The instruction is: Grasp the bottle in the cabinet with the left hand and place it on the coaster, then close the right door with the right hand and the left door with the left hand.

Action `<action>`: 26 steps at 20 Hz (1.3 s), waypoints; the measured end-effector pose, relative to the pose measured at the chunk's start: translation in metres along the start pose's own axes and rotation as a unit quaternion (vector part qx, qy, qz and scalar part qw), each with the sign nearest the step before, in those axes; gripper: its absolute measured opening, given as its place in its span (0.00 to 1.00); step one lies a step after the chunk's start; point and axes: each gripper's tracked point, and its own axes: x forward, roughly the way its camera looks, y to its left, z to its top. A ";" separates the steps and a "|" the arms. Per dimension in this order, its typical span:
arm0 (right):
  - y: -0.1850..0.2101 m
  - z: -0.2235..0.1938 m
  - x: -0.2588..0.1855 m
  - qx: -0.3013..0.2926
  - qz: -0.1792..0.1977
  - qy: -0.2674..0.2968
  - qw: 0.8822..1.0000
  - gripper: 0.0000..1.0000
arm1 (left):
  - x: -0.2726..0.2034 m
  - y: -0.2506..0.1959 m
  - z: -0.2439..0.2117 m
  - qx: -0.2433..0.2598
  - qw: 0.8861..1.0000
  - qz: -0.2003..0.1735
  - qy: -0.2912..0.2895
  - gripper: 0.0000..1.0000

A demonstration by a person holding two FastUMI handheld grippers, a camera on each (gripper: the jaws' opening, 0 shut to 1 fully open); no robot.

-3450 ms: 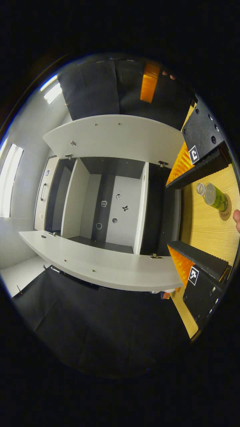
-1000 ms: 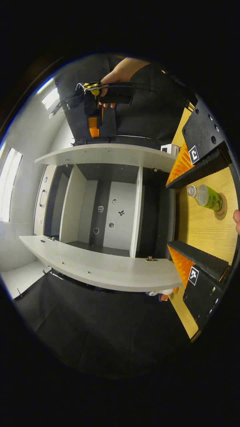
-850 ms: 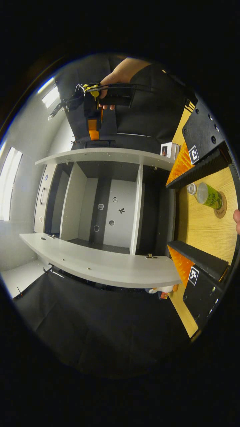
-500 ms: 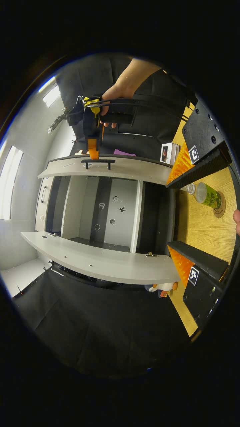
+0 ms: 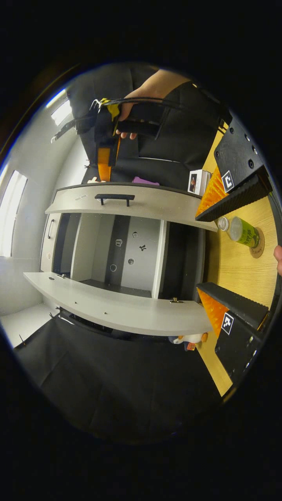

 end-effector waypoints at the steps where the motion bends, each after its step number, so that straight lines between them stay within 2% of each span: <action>1: -0.003 -0.005 -0.013 -0.003 -0.006 0.002 1.000 0.99 | 0.000 -0.003 0.002 0.000 1.000 -0.003 0.000 0.99; 2: -0.006 -0.012 -0.025 -0.008 -0.013 0.010 1.000 0.98 | 0.002 -0.006 0.004 0.002 1.000 -0.007 -0.001 0.95; 3: -0.008 -0.018 -0.037 -0.008 -0.019 0.018 1.000 0.98 | 0.003 -0.008 0.008 0.006 1.000 -0.010 -0.003 0.95; 4: -0.009 -0.020 -0.047 -0.004 -0.021 0.024 0.999 0.99 | 0.006 -0.009 0.011 0.011 1.000 -0.013 -0.006 1.00; 5: -0.010 -0.022 -0.059 0.001 -0.023 0.029 0.999 0.99 | 0.008 -0.013 0.013 0.014 1.000 -0.017 -0.007 0.95; 6: -0.011 -0.025 -0.068 0.004 -0.026 0.032 0.999 0.99 | 0.010 -0.017 0.016 0.016 1.000 -0.023 -0.009 0.95; 7: -0.013 -0.028 -0.077 0.004 -0.030 0.034 0.999 0.99 | 0.012 -0.021 0.018 0.018 0.999 -0.028 -0.012 0.95; 8: -0.015 -0.032 -0.085 0.000 -0.035 0.038 0.999 0.98 | 0.015 -0.024 0.021 0.020 0.999 -0.031 -0.014 1.00; 9: -0.019 -0.040 -0.092 -0.006 -0.042 0.045 0.998 0.98 | 0.017 -0.027 0.022 0.020 0.999 -0.035 -0.017 0.95; 10: -0.021 -0.048 -0.098 -0.009 -0.050 0.051 0.997 0.99 | 0.020 -0.030 0.023 0.021 0.999 -0.040 -0.018 1.00; 11: -0.021 -0.055 -0.105 -0.009 -0.055 0.055 0.997 0.98 | 0.022 -0.032 0.024 0.021 0.999 -0.042 -0.017 1.00; 12: -0.021 -0.064 -0.112 -0.008 -0.059 0.059 0.996 0.99 | 0.025 -0.036 0.026 0.020 0.999 -0.045 -0.019 0.95; 13: -0.021 -0.072 -0.118 -0.005 -0.066 0.063 0.996 0.99 | 0.026 -0.039 0.027 0.020 0.998 -0.049 -0.021 0.99; 15: -0.022 -0.092 -0.129 0.007 -0.079 0.076 0.994 0.99 | 0.029 -0.042 0.028 0.017 0.998 -0.051 -0.022 0.95; 16: -0.023 -0.103 -0.133 0.010 -0.085 0.087 0.993 0.98 | 0.030 -0.043 0.029 0.014 0.998 -0.052 -0.022 1.00; 17: -0.021 -0.109 -0.135 0.011 -0.087 0.095 0.992 0.99 | 0.030 -0.047 0.028 0.009 0.998 -0.058 -0.020 0.95; 18: -0.021 -0.113 -0.137 0.010 -0.088 0.098 0.991 0.99 | 0.029 -0.052 0.027 0.005 0.998 -0.065 -0.017 0.95; 19: -0.020 -0.115 -0.138 0.008 -0.088 0.100 0.991 0.99 | 0.029 -0.054 0.027 0.004 0.998 -0.069 -0.016 0.99; 21: -0.020 -0.117 -0.138 0.006 -0.090 0.100 0.991 0.99 | 0.028 -0.054 0.029 0.003 0.998 -0.067 -0.017 1.00; 23: -0.015 -0.116 -0.135 0.019 -0.084 0.094 0.992 0.99 | 0.025 -0.046 0.039 -0.008 0.998 -0.060 -0.025 0.95; 24: -0.011 -0.116 -0.132 0.028 -0.077 0.092 0.992 0.99 | 0.024 -0.038 0.047 -0.013 0.998 -0.052 -0.030 1.00; 25: -0.008 -0.116 -0.129 0.034 -0.070 0.093 0.993 0.99 | 0.022 -0.027 0.056 -0.015 0.998 -0.042 -0.036 1.00; 26: -0.005 -0.118 -0.126 0.038 -0.065 0.097 0.992 0.98 | 0.020 -0.012 0.063 -0.013 0.999 -0.025 -0.037 0.95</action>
